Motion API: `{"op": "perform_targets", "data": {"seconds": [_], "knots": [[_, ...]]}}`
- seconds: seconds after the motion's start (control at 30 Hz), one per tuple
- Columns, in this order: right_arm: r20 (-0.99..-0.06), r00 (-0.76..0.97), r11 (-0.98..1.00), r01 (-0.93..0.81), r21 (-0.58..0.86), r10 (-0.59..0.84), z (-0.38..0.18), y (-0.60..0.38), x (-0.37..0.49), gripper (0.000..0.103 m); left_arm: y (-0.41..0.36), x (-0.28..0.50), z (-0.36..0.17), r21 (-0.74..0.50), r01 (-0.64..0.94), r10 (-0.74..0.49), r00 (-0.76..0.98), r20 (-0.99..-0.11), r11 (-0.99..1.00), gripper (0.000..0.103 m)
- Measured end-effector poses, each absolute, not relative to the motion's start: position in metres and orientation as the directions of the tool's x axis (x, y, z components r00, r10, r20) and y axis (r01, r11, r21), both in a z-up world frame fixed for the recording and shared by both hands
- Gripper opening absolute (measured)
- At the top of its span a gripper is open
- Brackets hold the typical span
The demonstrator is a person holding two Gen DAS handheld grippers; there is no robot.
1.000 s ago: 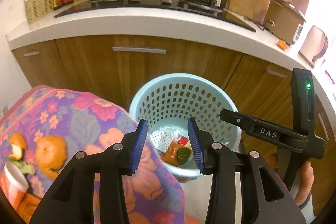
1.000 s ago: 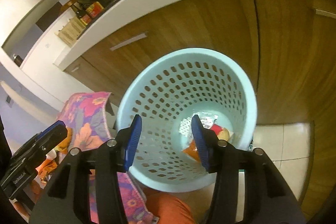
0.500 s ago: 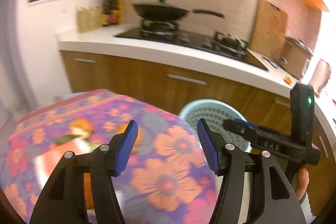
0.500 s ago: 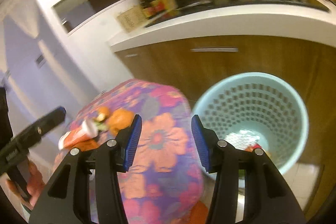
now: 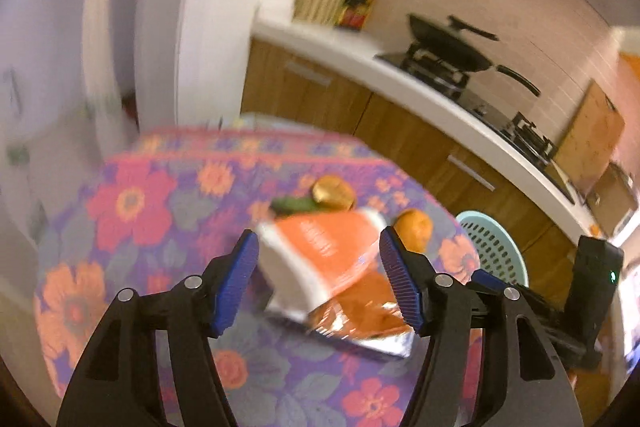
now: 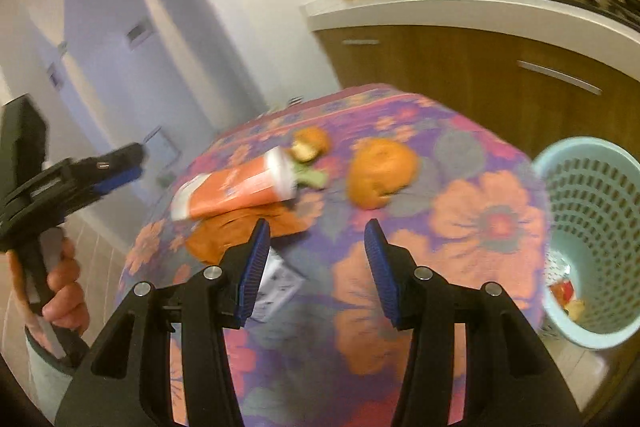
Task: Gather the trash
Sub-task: 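Grasp the orange-white paper cup with the left tool while the right tool grasps the brown paper bag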
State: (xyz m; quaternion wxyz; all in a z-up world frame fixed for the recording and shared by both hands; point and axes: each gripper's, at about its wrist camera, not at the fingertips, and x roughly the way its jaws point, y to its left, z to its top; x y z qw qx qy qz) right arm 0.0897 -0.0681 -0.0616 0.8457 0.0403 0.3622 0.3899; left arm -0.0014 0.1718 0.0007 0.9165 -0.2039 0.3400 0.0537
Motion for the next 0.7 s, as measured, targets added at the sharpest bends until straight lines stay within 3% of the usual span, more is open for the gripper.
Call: {"op": "perform_targets", "data": {"seconds": [0.2,0.37,0.7], "knots": [[-0.588,0.406,0.642,-0.718,0.267,0.699,-0.057,-0.024,0.071,0.048,0.207,0.010,-0.041,-0.531,-0.243,-0.207,0.731,-0.650,0.812,0.061],[-0.615,0.402,0.643,-0.730,0.232,0.678,-0.062,0.002,0.074,0.051,0.220,0.022,-0.067,-0.585,-0.273,-0.273,0.684,-0.676,0.764,0.061],[-0.656,0.357,0.626,-0.746,0.228,0.664,-0.083,0.024,0.082,0.049,0.228,0.043,-0.093,-0.707,-0.243,-0.406,0.677,-0.614,0.664,0.064]]}}
